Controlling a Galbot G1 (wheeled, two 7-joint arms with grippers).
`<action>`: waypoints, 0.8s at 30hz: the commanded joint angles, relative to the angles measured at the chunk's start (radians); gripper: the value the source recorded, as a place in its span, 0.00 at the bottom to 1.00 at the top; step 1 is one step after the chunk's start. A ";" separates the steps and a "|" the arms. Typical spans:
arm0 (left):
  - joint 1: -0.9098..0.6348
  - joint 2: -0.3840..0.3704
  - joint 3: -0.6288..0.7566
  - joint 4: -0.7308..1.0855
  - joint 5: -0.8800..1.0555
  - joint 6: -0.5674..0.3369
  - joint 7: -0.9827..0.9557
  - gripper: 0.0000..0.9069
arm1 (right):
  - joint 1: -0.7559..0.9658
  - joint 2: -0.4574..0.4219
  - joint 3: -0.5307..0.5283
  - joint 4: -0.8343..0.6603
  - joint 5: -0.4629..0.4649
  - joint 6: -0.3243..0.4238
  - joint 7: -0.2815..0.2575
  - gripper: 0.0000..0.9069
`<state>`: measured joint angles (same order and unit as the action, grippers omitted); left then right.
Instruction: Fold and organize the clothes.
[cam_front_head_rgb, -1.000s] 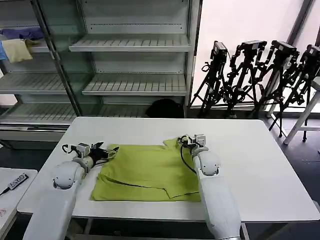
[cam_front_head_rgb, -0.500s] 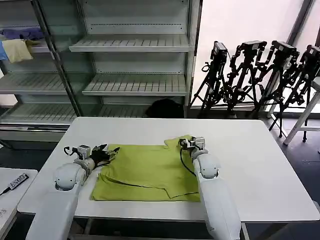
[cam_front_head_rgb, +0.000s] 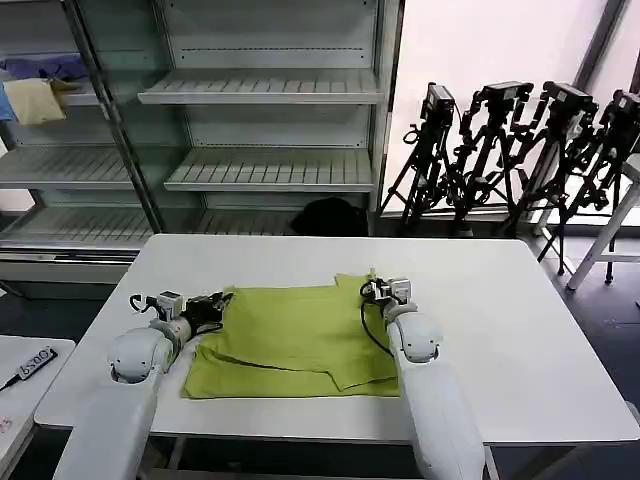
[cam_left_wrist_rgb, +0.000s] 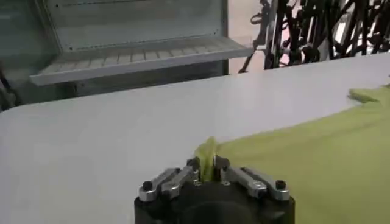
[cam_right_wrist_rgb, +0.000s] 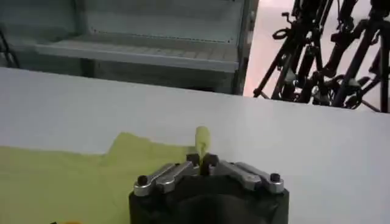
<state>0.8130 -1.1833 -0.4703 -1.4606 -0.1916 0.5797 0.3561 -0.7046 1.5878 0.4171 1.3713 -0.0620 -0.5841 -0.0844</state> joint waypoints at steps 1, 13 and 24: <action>0.003 -0.002 -0.011 -0.022 -0.027 0.000 -0.005 0.01 | -0.005 0.001 0.000 0.024 0.016 0.000 0.004 0.00; 0.037 0.034 -0.042 -0.118 -0.104 -0.002 0.001 0.01 | -0.050 -0.024 -0.009 0.165 0.107 -0.002 0.019 0.00; 0.167 0.035 -0.087 -0.233 -0.154 -0.004 0.023 0.01 | -0.199 -0.060 -0.023 0.363 0.147 -0.003 0.019 0.00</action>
<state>0.8873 -1.1498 -0.5321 -1.5997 -0.3056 0.5771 0.3661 -0.8165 1.5373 0.3962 1.6041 0.0600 -0.5885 -0.0659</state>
